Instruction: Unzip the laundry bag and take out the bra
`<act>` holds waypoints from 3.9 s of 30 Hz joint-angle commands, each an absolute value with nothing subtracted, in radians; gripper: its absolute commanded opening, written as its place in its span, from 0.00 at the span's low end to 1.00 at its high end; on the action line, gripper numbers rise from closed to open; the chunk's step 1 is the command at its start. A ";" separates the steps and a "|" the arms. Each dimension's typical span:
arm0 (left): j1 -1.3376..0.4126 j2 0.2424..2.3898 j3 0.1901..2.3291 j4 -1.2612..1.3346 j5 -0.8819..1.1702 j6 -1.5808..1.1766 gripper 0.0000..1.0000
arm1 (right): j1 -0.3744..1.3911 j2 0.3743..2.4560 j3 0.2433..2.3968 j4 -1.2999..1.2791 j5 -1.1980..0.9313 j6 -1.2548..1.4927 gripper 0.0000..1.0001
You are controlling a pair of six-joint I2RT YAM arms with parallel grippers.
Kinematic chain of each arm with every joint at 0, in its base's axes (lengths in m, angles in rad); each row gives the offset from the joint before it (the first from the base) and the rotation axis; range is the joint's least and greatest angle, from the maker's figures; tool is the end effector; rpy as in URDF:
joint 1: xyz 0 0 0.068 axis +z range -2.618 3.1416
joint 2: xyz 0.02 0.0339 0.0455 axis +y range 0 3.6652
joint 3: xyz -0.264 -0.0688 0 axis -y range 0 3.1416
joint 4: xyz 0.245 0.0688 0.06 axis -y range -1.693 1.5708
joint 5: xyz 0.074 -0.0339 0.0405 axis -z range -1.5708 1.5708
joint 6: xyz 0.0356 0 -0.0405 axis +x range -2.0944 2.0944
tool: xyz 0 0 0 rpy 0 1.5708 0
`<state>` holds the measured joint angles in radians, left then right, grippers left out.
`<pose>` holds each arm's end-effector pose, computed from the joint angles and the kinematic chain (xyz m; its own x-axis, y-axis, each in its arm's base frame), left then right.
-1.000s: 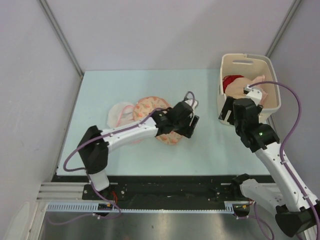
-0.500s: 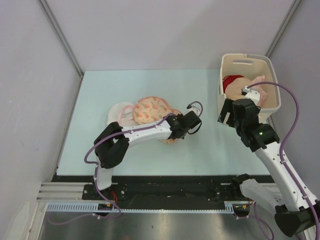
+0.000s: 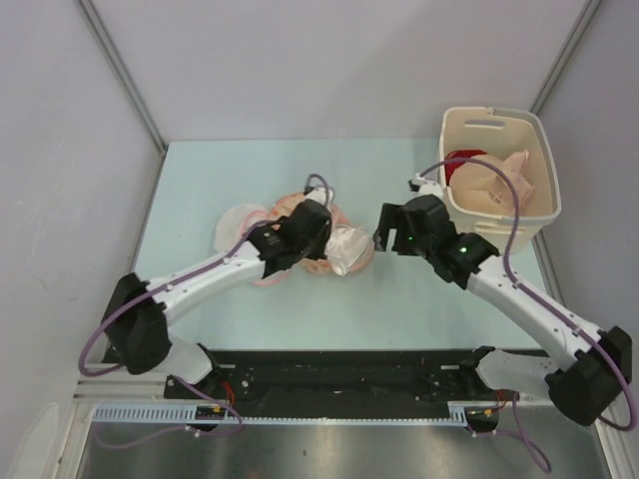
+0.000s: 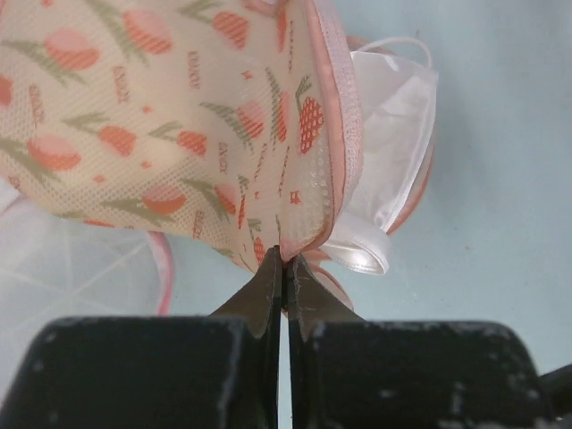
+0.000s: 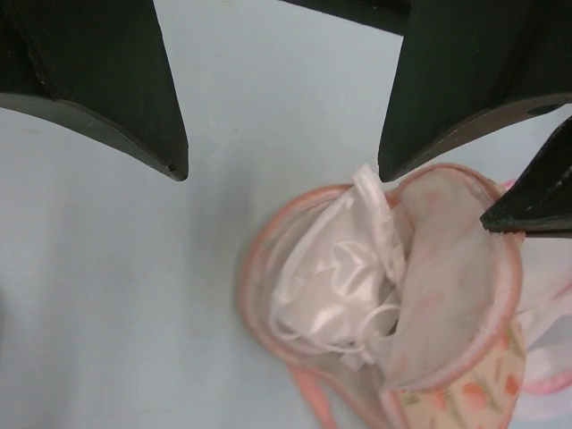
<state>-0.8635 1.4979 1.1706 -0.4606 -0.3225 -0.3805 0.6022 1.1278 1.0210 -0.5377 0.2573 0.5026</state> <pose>0.2217 -0.2420 0.2785 -0.6415 0.2083 -0.7383 0.3634 0.9301 -0.0533 0.2058 0.1305 0.3204 -0.6170 0.1412 -0.7742 -0.0947 0.9633 0.2511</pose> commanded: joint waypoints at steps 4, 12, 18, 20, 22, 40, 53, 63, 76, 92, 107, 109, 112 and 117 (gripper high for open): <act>-0.782 1.319 0.944 -0.223 -0.134 -0.597 0.01 | 0.703 1.389 1.049 -0.348 0.190 0.623 0.90; -0.778 1.333 0.923 -0.212 -0.110 -0.617 0.01 | 0.681 1.555 1.049 -0.229 0.130 0.672 0.84; -0.773 1.312 0.922 -0.216 -0.133 -0.607 0.00 | 0.683 1.624 1.049 -0.147 0.130 0.677 0.47; -0.770 1.302 0.916 -0.215 -0.132 -0.607 0.00 | 0.680 1.647 1.051 -0.115 0.118 0.670 0.19; -0.765 1.296 0.920 -0.222 -0.143 -0.601 0.00 | 0.678 1.643 1.049 -0.115 0.120 0.670 0.00; -0.695 1.292 0.907 -0.321 -0.249 -0.548 0.00 | 0.614 0.997 1.273 -0.071 0.374 0.425 0.00; -0.695 1.316 1.003 -0.313 -0.218 -0.540 0.00 | 0.215 1.179 1.600 -0.080 0.368 0.330 0.00; -0.695 1.143 0.962 -0.265 -0.252 -0.545 0.00 | -0.109 1.370 1.655 -0.138 0.218 0.456 0.00; -0.693 1.351 1.221 -0.293 -0.192 -0.466 0.12 | -0.155 1.568 1.674 -0.452 0.181 0.391 1.00; -0.571 1.158 1.247 -0.429 -0.121 -0.396 1.00 | 0.488 1.161 1.313 -0.771 0.546 0.319 1.00; -0.535 0.928 1.008 -0.485 -0.149 -0.443 1.00 | 0.712 1.080 1.023 -0.851 0.650 0.600 1.00; -0.537 0.919 0.985 -0.477 -0.143 -0.448 1.00 | 0.712 1.080 1.009 -0.838 0.657 0.606 1.00; -0.535 0.914 0.968 -0.477 -0.144 -0.448 1.00 | 0.712 1.081 0.993 -0.824 0.672 0.617 1.00; -0.535 0.919 0.965 -0.479 -0.144 -0.440 1.00 | 0.713 1.088 0.988 -0.816 0.692 0.647 1.00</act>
